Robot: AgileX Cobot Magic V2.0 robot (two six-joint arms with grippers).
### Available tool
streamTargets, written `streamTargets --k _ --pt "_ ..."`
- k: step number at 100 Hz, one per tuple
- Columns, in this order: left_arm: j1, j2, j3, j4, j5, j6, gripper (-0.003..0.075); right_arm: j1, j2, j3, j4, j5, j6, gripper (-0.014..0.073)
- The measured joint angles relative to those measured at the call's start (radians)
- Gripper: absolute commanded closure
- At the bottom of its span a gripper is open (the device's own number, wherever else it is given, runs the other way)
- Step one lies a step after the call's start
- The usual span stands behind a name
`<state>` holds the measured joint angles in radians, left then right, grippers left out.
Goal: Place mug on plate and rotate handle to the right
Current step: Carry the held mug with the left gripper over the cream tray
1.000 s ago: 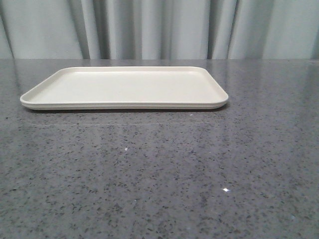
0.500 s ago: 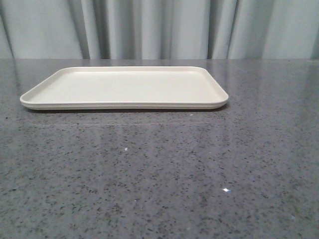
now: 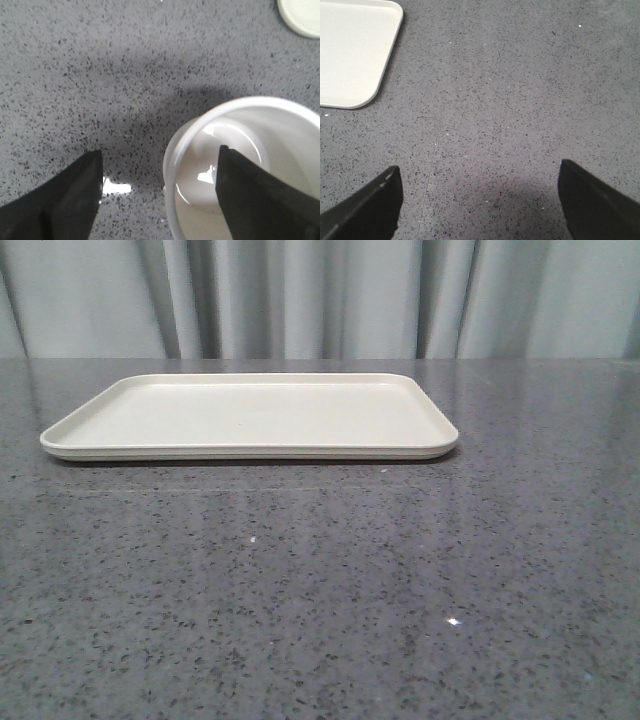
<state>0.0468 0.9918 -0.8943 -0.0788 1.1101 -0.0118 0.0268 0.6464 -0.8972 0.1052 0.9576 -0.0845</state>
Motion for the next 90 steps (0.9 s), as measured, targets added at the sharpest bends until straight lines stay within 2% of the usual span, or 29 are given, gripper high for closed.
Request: streamTargets --k 9,16,30,38,44,71,90 --pt "0.000 0.018 0.000 0.000 0.015 0.012 0.0286 0.000 0.000 0.000 0.000 -0.004 0.000 -0.0031" --pt "0.000 0.030 0.000 -0.002 0.015 0.012 0.0344 0.000 0.000 0.000 0.000 -0.006 0.000 -0.0031" --pt "0.000 0.035 0.000 -0.003 0.015 0.012 0.0534 0.000 0.000 0.000 0.000 -0.007 0.000 -0.0031" --pt "0.000 0.035 0.000 -0.003 0.016 0.012 0.0674 0.000 0.000 0.000 0.000 -0.007 0.000 -0.0031" --pt "0.000 0.035 0.000 -0.006 0.021 0.012 0.0743 0.000 0.000 0.000 0.000 -0.007 0.000 -0.0031" --pt "0.000 0.035 -0.013 -0.031 0.037 0.012 0.0741 0.000 0.000 0.000 0.000 -0.012 0.000 -0.0031" --pt "0.000 0.037 -0.113 -0.096 0.068 0.037 0.0741 0.000 0.000 0.000 0.000 -0.014 0.000 -0.0031"
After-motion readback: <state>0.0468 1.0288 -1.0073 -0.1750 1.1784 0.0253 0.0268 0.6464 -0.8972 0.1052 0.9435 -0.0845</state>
